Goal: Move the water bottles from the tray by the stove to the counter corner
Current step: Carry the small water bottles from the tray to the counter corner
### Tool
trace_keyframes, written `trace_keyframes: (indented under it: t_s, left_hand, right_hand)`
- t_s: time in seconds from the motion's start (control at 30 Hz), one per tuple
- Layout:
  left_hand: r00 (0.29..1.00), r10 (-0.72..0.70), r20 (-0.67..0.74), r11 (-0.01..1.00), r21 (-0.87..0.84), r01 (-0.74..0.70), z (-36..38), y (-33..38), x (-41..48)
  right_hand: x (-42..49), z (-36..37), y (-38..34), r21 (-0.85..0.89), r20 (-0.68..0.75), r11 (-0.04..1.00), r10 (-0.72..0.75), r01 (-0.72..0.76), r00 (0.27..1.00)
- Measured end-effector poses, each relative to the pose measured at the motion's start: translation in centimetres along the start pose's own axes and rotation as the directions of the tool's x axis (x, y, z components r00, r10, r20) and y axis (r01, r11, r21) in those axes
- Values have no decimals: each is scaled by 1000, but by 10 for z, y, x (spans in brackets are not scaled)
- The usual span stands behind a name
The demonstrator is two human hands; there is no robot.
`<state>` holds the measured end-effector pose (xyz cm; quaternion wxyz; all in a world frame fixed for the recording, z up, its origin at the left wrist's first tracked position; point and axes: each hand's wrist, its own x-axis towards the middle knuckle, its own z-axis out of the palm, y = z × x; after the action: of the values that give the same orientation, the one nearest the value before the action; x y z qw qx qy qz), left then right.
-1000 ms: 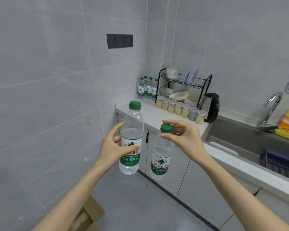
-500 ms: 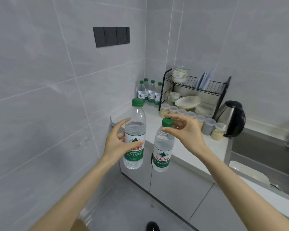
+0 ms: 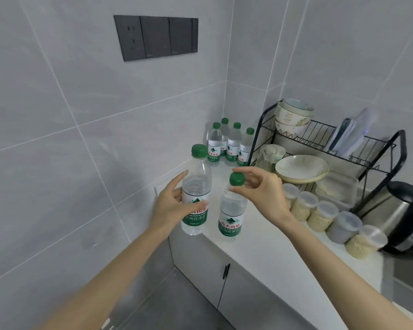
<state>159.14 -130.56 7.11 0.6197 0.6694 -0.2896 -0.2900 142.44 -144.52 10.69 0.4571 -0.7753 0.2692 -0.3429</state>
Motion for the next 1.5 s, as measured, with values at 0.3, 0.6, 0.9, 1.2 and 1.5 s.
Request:
trace_keyframes:
  t_s: [0.3, 0.6, 0.9, 1.2, 1.5]
  left_hand:
    - [998, -65, 19, 998, 26, 64, 1, -29, 112]
    - [987, -105, 119, 993, 61, 99, 4, -70, 242]
    - [973, -135, 186, 990, 73, 123, 25, -101, 316]
    - [955, -163, 246, 981, 142, 130, 30, -118, 336]
    - [929, -150, 339, 972, 222, 76, 25, -99, 330]
  right_hand:
    - [105, 20, 54, -132, -28, 991, 32, -35, 999]
    - [193, 41, 100, -208, -122, 965, 134, -157, 983]
    - [249, 60, 135, -195, -220, 940, 238, -281, 946]
    - [263, 64, 150, -213, -204, 936, 239, -281, 949]
    - [265, 55, 153, -401, -40, 904, 146, -150, 988]
